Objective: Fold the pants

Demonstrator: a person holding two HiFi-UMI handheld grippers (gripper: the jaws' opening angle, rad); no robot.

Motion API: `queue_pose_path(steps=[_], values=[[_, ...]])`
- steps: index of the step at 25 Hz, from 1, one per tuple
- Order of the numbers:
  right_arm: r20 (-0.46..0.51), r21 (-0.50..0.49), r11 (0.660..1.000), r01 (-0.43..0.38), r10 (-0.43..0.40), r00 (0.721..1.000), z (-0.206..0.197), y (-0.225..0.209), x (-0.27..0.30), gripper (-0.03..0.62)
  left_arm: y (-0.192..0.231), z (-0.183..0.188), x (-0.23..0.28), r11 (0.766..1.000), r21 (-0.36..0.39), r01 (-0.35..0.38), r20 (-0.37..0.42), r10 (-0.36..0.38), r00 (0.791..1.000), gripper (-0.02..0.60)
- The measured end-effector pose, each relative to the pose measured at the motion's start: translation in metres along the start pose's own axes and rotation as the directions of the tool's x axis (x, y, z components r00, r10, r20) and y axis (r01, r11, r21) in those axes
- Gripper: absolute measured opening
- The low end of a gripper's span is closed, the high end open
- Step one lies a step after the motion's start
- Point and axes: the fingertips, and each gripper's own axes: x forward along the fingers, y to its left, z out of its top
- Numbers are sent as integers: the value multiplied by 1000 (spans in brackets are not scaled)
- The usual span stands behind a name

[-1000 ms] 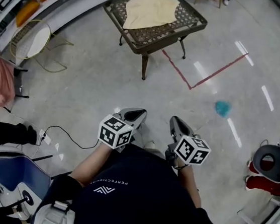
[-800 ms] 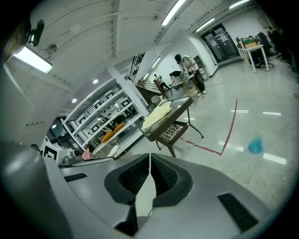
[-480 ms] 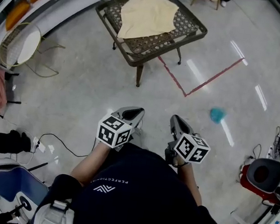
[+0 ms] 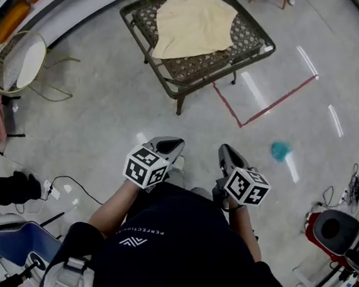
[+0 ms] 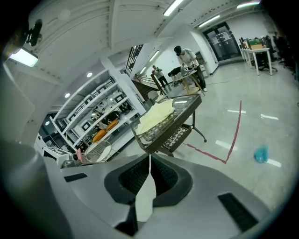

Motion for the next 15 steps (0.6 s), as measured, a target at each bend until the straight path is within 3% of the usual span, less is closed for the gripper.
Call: queue_pose_path(steps=[10,15], values=[[-33,-27,1000,1,-2,999,34,-13,39,38,47,19,23,998,-53,-45,-23,44,999,10],[-61,-69,996,-61,57,997,72,-30,63,38,57,53,53,992,-79,-97,16,99,995,9]])
